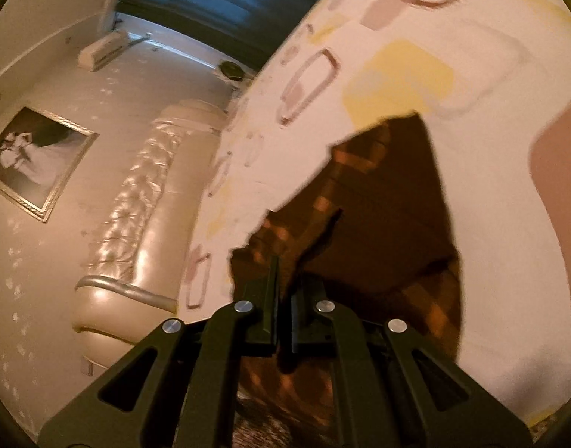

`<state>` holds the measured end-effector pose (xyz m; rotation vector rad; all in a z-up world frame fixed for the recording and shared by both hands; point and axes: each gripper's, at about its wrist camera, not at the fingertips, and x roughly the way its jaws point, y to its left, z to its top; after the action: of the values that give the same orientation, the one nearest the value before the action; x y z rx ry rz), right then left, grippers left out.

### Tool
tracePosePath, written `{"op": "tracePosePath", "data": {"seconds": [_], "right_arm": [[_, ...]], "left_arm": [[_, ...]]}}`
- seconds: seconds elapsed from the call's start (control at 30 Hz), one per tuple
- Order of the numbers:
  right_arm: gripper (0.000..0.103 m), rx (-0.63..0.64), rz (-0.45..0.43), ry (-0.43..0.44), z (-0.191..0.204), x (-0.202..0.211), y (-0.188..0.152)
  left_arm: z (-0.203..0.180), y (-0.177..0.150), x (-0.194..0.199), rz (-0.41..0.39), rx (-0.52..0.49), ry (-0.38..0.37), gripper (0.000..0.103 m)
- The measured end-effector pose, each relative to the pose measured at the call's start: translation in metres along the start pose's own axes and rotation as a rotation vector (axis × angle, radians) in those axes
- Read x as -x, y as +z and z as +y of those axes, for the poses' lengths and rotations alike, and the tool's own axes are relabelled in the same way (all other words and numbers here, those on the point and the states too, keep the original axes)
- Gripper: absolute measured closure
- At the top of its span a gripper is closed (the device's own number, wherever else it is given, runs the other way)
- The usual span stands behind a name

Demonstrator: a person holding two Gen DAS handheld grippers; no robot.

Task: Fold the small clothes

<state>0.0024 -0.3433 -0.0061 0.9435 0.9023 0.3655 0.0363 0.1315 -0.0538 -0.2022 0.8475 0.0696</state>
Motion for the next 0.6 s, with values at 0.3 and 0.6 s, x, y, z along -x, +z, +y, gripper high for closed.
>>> {"op": "tracePosePath", "data": {"seconds": [0.3,0.6], "right_arm": [[0.100,-0.105,0.098,-0.135,-0.087,-0.035,-0.034],[0.099,-0.100,0.135,-0.102,-0.092,-0.027,-0.027]], "left_arm": [[0.014,-0.005,0.000,-0.015,0.013,0.010,0.031],[0.020,-0.012,0.009,0.010,-0.057,-0.001,0.031]]}}
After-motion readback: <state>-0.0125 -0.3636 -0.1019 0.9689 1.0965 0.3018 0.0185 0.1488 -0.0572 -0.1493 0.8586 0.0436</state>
